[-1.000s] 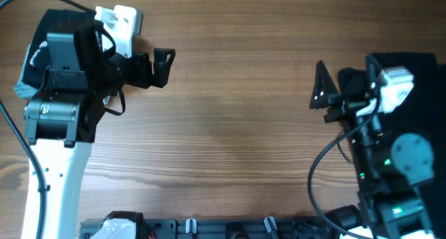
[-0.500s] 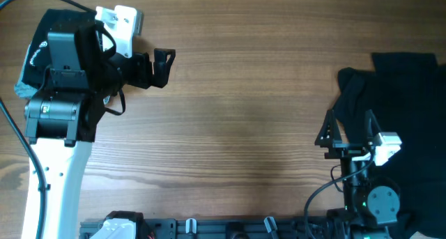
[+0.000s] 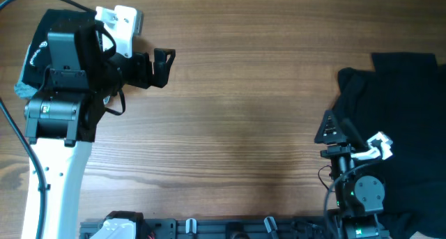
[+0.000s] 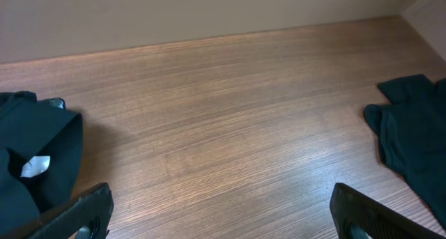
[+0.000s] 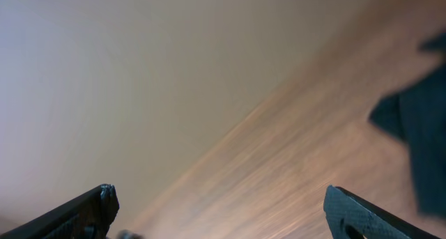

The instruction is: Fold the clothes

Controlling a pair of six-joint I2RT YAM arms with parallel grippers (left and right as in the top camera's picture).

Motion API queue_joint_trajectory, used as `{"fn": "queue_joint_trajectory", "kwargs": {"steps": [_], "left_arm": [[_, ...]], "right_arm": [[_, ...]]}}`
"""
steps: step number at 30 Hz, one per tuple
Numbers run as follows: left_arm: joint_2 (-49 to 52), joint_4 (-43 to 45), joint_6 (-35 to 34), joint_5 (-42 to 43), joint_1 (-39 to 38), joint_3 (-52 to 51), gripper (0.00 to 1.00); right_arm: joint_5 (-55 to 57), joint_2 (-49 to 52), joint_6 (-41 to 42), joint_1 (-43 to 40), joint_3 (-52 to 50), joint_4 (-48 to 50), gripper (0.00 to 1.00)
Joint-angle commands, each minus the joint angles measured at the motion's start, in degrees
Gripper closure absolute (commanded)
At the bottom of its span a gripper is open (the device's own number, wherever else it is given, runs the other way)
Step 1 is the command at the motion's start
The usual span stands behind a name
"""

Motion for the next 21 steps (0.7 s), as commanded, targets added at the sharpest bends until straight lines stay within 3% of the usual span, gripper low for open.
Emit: {"fn": "queue_joint_trajectory", "kwargs": {"steps": [1,6,10,13,19,21], "left_arm": [[0.09,0.09,1.09,0.70,-0.26,0.24,0.00],[0.09,0.09,1.09,0.70,-0.26,0.24,0.00],[0.02,-2.32,1.09,0.70,-0.26,0.24,0.00],[-0.90,-2.73,1.42,-5.73,-0.02,-0.85,0.00],[-10.91,15.21,-3.96,-7.08,2.23,-17.14,0.00],[-17.46,21.88,-8.41,-7.06,4.00,-26.99,0.00]], "right_arm": [[-0.48,-0.13,25.99,-0.28,-0.07,-0.04,0.00],[-0.46,0.02,66.47,-0.28,-0.07,-0.04,0.00],[-0.26,0.07,68.37,-0.28,-0.04,0.02,0.00],[-0.26,0.07,68.37,-0.28,-0.04,0.02,0.00],[-0.26,0.07,68.37,-0.28,-0.04,0.02,0.00],[-0.26,0.07,68.37,-0.28,-0.04,0.02,0.00]]}}
